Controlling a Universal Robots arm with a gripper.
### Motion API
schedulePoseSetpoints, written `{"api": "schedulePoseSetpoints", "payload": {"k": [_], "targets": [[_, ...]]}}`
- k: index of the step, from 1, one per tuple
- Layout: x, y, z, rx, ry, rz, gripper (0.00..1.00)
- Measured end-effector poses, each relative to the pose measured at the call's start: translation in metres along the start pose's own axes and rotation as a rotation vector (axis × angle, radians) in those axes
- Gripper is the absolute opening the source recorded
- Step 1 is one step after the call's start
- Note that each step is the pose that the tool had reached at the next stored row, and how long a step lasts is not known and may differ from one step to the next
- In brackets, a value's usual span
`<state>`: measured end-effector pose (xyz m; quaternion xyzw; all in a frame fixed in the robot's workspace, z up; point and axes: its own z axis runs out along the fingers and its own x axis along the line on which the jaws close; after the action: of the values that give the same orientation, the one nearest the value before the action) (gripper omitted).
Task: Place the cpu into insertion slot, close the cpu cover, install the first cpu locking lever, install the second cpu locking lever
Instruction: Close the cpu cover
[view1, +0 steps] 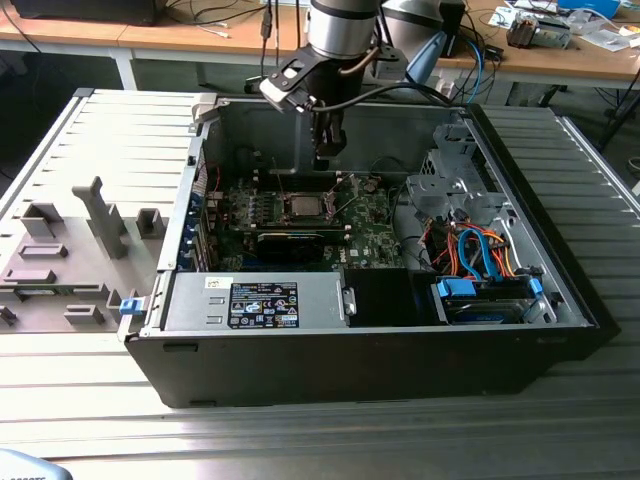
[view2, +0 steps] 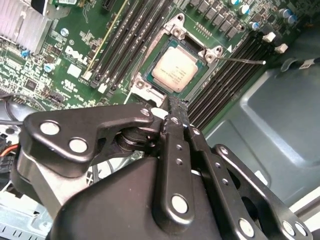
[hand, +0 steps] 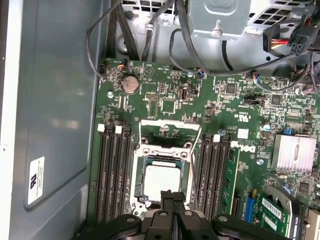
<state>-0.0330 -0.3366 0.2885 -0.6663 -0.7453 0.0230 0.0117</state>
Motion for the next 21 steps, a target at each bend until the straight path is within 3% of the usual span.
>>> {"api": "schedulePoseSetpoints", "payload": {"k": [9,14,15,21], "targets": [[-0.0013,0.0118,-0.0001,0.0007,0.0001,0.0,0.11],[-0.003,0.0271,-0.0005,0.001,0.0001,0.0,0.11],[-0.0041,0.0365,-0.0007,0.0011,0.0001,0.0,0.11],[-0.0049,0.0439,-0.0008,0.0011,0.0001,0.0,0.11]]}}
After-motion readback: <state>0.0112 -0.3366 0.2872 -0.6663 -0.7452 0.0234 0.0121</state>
